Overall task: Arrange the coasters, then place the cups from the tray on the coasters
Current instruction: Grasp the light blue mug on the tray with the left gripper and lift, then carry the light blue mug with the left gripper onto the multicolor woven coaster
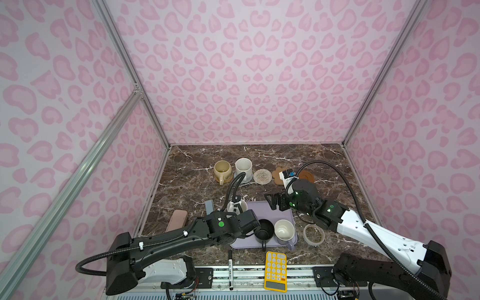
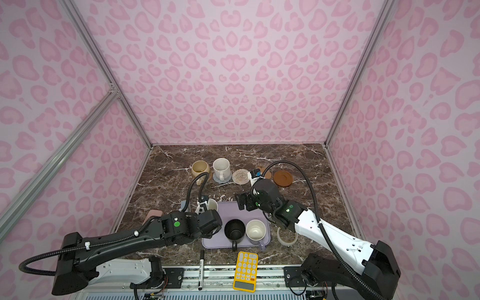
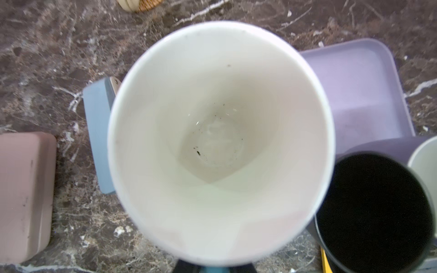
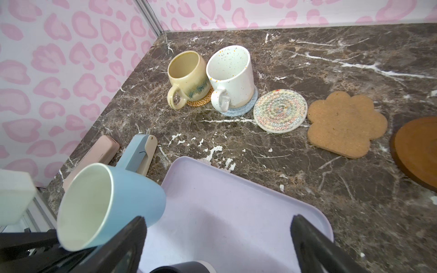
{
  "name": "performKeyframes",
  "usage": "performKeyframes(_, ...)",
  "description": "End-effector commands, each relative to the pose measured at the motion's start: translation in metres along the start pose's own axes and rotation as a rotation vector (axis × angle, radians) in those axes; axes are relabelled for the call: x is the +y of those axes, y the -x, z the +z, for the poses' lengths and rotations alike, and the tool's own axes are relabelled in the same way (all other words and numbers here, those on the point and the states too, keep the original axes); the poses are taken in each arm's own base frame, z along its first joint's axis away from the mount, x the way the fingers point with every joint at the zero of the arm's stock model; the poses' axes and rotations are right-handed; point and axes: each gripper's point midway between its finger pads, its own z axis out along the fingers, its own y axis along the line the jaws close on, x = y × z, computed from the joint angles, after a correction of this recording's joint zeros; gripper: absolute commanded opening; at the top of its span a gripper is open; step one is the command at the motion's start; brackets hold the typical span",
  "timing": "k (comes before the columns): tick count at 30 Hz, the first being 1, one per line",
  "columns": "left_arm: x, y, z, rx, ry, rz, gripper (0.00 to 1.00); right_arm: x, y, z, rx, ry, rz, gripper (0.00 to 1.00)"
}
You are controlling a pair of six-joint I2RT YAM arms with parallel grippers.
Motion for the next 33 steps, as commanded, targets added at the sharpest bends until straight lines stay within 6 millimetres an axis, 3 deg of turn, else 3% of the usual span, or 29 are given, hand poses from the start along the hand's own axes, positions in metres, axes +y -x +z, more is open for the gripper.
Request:
performKeyframes(1, 0.000, 0.037, -0.013, -0.110, 0.001, 0.023, 0.03, 0.009, 0.009, 0.000, -0.028, 0.072, 0.029, 0.97)
performKeyframes(6, -0.015, 0.080, -0.020, -0.163, -0.042, 0.017, 0.02, -0.007, 0.017, 0.001, -0.057, 0.036, 0.066, 0.97)
performKeyframes(14, -0.057, 0.140, -0.009, -0.178, -0.143, 0.011, 0.01, -0.046, 0.031, 0.000, -0.110, 0.008, 0.191, 0.96)
performKeyframes(22, -0.092, 0.186, 0.034, -0.127, -0.156, -0.013, 0.01, -0.078, 0.037, 0.003, -0.130, -0.044, 0.256, 0.95)
performKeyframes(28, -0.108, 0.204, 0.087, -0.042, -0.111, -0.048, 0.01, -0.098, 0.036, 0.003, -0.125, -0.079, 0.306, 0.95)
performKeyframes(33, -0.109, 0.213, 0.121, -0.009, -0.035, -0.069, 0.01, -0.115, 0.034, 0.007, -0.116, -0.103, 0.358, 0.94)
